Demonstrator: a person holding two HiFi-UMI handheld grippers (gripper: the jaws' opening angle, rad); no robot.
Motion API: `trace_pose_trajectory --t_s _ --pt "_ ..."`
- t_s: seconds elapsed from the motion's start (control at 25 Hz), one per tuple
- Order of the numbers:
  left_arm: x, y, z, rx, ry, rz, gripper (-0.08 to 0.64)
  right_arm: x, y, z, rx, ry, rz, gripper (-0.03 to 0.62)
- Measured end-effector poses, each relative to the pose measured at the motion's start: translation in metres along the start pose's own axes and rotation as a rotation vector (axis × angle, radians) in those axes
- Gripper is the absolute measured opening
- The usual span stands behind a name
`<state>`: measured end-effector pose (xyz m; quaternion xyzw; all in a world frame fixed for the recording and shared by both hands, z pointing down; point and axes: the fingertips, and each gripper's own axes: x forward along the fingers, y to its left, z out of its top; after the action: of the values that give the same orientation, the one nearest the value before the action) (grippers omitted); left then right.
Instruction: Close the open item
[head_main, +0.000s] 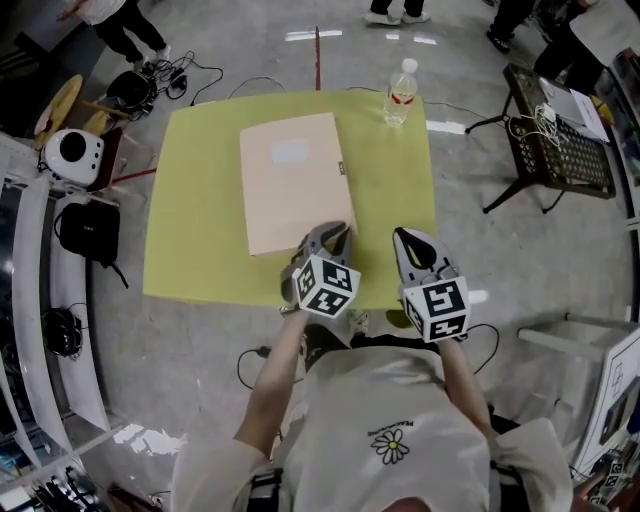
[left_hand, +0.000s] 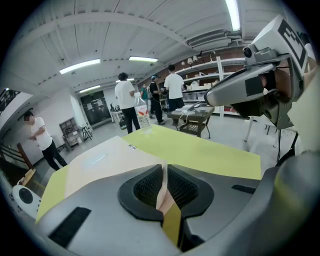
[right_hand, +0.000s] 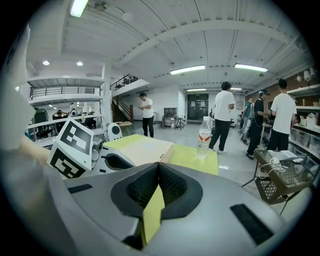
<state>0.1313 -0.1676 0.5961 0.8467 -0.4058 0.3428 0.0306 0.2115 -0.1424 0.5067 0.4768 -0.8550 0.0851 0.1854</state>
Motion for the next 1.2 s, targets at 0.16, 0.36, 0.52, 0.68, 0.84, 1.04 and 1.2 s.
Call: trace_pose_trajectory --t_s 0.16,0.36,0.52,0.68,0.84,1.04,1.2 --pt "0.005 -0.004 -0.005 -0.003 0.042 -0.042 0.037 -0.001 0.000 -0.001 0.002 0.003 0.001 0.014" --pt "0.009 -0.008 -0.006 0.022 0.088 -0.098 0.046 -0.002 0.004 0.000 0.001 0.000 0.007 0.014" --pt "0.013 -0.012 -0.010 0.048 0.123 -0.123 0.064 -0.003 0.007 -0.002 0.000 0.001 0.010 0.014" --pt "0.013 -0.016 -0.012 0.018 0.134 -0.161 0.087 -0.003 0.009 -0.003 0.002 0.001 0.014 0.014" --pt "0.013 -0.019 -0.011 -0.107 0.146 -0.256 0.133 -0.003 0.012 -0.004 0.000 0.005 0.018 0.014" --pt "0.015 -0.021 -0.010 -0.026 0.180 -0.210 0.135 -0.004 0.011 -0.007 -0.007 0.011 0.020 0.014" --pt "0.016 -0.021 -0.011 -0.033 0.174 -0.186 0.138 -0.003 0.014 -0.009 -0.002 0.015 0.022 0.014"
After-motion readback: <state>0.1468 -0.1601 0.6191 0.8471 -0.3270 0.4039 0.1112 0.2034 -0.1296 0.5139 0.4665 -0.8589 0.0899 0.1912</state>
